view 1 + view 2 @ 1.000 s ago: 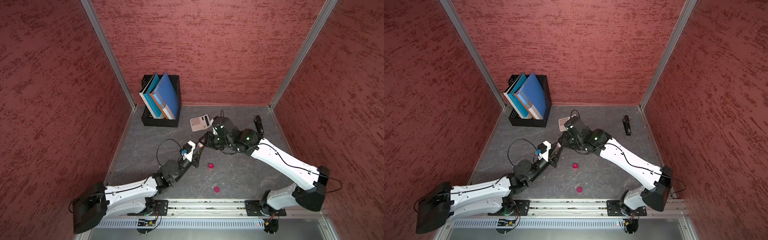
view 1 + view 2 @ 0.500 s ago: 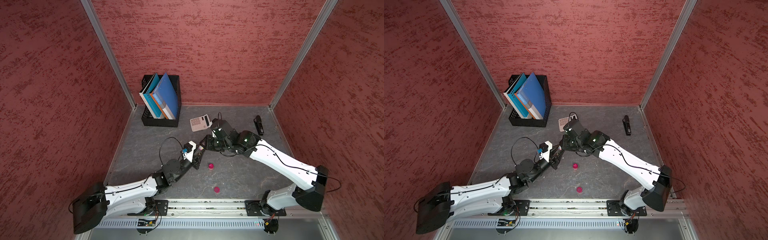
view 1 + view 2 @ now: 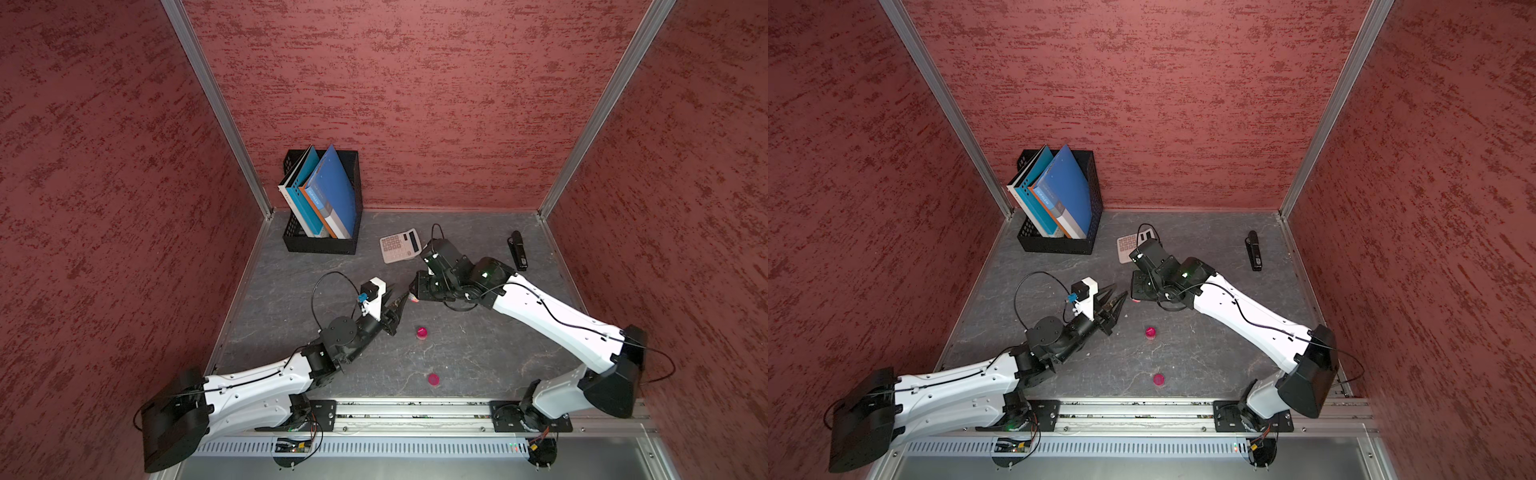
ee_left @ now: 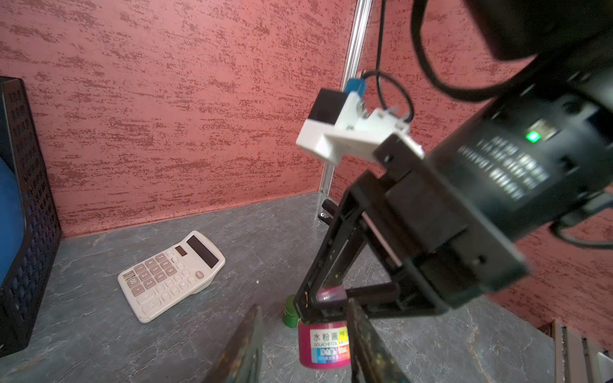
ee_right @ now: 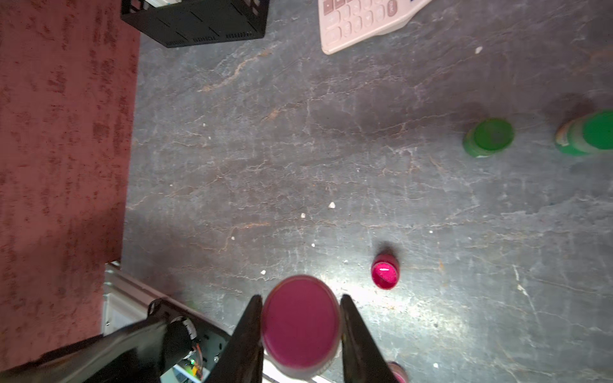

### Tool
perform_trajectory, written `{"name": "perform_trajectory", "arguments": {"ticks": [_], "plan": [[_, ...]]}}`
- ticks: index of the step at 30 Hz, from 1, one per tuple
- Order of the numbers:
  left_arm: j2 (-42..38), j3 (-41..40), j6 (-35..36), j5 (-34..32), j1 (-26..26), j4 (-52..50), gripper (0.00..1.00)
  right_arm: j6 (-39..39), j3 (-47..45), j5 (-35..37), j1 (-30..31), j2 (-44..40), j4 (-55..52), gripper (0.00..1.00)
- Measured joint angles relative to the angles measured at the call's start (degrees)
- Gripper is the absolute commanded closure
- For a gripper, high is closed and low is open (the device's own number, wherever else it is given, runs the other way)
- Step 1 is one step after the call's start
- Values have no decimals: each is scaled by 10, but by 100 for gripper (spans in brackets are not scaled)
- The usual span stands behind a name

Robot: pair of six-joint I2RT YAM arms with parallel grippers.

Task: Close the paint jar lid
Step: Place the paint jar at the center of the board.

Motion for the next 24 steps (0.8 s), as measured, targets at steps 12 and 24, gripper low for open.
{"name": "perform_trajectory", "arguments": {"ticks": [12,24], "plan": [[-84,0,-12,-33,-1,-65,58,-46,-79,153,-90,9,11,75],[-83,0,-14,-53,-1,-109,57,-74,-178,330,-189,57,169,74]]}}
